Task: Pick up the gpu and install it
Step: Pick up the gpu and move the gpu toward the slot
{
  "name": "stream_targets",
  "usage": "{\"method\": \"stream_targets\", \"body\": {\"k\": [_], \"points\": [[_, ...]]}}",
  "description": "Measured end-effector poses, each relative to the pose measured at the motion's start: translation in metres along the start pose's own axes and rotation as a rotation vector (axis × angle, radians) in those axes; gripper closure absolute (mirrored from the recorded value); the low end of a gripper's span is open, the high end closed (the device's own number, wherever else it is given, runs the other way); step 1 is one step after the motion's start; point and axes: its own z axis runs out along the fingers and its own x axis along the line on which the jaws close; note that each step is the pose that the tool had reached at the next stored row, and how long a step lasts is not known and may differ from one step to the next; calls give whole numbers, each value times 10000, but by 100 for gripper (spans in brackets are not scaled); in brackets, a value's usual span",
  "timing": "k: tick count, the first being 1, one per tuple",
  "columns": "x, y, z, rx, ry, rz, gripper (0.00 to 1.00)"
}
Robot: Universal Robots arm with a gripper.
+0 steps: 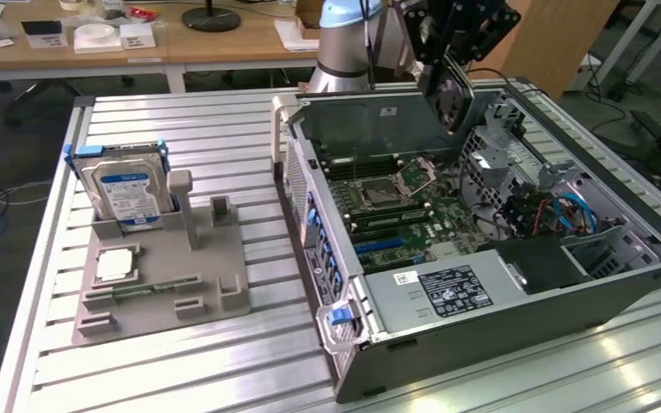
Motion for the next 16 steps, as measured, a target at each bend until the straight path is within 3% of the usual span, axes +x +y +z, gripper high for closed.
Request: {"method": "stream_targets", "body": {"k": [11, 16], "points": [[-332, 21, 195, 126, -8, -168, 72], [-361, 22, 227, 136, -17, -199, 72]]}}
